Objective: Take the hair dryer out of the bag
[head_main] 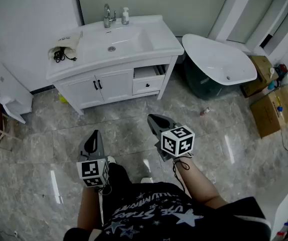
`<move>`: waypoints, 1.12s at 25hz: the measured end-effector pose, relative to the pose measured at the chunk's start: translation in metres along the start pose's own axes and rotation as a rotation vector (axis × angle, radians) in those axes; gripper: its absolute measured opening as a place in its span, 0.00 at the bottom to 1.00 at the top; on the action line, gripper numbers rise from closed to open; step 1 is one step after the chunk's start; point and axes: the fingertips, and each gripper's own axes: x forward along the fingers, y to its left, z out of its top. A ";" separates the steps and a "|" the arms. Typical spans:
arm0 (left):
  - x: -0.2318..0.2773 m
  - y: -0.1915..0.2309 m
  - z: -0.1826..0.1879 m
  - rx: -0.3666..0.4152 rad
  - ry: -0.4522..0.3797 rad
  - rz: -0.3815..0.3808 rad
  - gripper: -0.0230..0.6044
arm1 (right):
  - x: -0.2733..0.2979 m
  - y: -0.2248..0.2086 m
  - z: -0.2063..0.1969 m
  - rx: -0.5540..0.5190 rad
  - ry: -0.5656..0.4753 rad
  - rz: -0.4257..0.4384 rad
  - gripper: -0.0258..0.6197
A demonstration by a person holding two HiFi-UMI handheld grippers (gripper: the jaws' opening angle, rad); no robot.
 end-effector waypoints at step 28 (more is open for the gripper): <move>0.022 0.098 -0.014 -0.037 -0.014 0.021 0.18 | 0.065 0.019 0.011 0.045 -0.074 -0.021 0.17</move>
